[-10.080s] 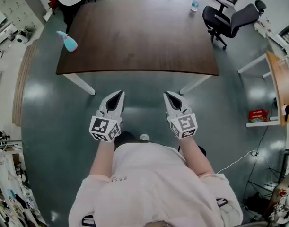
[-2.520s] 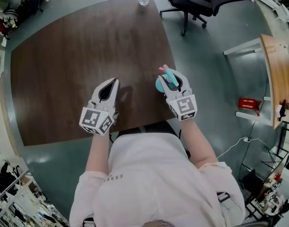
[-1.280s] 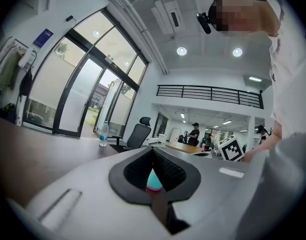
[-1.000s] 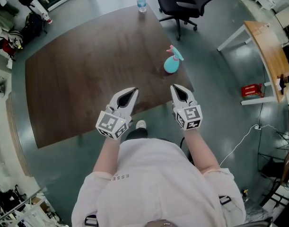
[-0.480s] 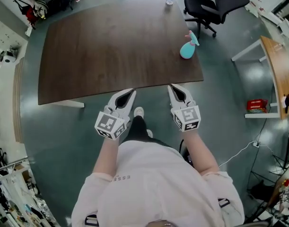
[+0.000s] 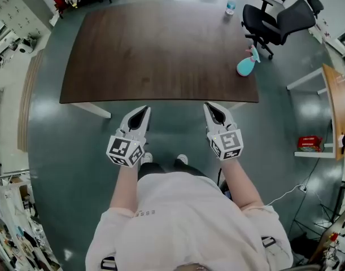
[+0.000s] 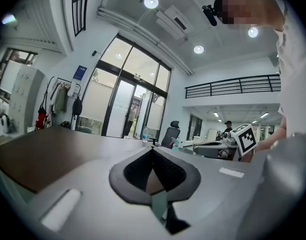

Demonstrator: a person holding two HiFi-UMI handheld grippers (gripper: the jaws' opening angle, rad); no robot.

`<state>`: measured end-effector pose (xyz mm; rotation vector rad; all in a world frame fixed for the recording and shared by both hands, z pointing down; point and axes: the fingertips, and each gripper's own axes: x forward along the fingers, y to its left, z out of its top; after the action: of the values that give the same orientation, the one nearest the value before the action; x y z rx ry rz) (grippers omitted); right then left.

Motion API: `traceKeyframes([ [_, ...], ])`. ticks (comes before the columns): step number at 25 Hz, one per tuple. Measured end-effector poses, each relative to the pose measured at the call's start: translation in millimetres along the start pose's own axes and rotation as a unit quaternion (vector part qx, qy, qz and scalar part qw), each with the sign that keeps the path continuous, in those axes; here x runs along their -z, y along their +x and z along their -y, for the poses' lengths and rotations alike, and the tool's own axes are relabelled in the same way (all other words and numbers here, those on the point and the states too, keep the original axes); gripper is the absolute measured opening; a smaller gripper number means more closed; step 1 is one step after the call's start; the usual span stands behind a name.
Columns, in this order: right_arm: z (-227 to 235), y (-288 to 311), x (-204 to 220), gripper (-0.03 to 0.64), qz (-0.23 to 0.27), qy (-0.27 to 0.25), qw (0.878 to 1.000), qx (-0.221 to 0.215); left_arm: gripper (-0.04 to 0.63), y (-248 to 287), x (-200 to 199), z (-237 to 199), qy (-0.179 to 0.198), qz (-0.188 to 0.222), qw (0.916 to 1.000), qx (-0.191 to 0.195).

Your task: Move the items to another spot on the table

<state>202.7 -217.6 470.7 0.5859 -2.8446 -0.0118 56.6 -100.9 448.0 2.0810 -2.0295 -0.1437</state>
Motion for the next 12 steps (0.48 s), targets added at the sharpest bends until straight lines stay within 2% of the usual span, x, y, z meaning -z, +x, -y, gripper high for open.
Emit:
traceKeyframes([
  [4,-37,19,-18,-0.008,0.021,0.004,1.000,-0.006,0.015,-26,-13,-35,0.012,0.003,0.9999,-0.006],
  [12,-120,56,-30,-0.008,0.026,0.020,0.999,0.005,0.015,-70,-18,-83,0.046,-0.014,0.9983,0.032],
])
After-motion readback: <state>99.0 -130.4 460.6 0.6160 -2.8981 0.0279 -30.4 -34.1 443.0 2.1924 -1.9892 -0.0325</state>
